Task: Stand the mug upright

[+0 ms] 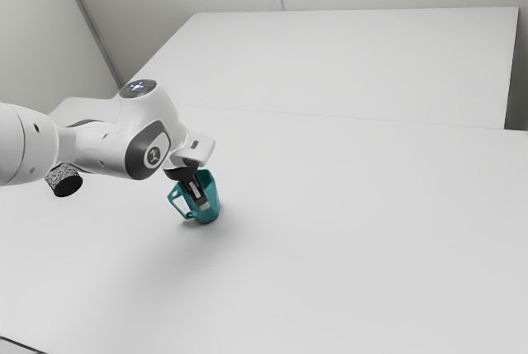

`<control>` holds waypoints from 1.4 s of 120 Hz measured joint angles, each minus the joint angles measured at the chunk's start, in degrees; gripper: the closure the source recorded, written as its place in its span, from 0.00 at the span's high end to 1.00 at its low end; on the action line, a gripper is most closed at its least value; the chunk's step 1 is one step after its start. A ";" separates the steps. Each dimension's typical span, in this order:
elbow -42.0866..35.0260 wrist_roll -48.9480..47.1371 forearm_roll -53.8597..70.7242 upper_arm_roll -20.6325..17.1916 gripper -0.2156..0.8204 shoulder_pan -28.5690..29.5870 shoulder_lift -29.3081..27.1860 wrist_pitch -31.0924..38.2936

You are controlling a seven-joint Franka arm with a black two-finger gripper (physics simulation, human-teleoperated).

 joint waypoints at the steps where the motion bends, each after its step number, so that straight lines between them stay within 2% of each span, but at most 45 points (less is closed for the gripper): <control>1: 0.00 -0.01 -0.01 0.00 0.18 -0.04 0.00 0.00; 57: 0.15 -0.23 -0.05 0.00 0.48 -1.69 -0.39 -0.14; 112: 1.82 -0.56 -0.09 -0.14 0.61 -0.75 -6.91 -2.17; 130: 11.91 -1.36 -0.42 -0.25 0.69 -1.08 -4.81 -7.40; 153: 35.12 -6.76 -1.77 -0.31 0.75 1.06 5.60 -25.00; 168: 43.71 -11.41 -2.63 -0.28 0.77 2.50 10.96 -34.49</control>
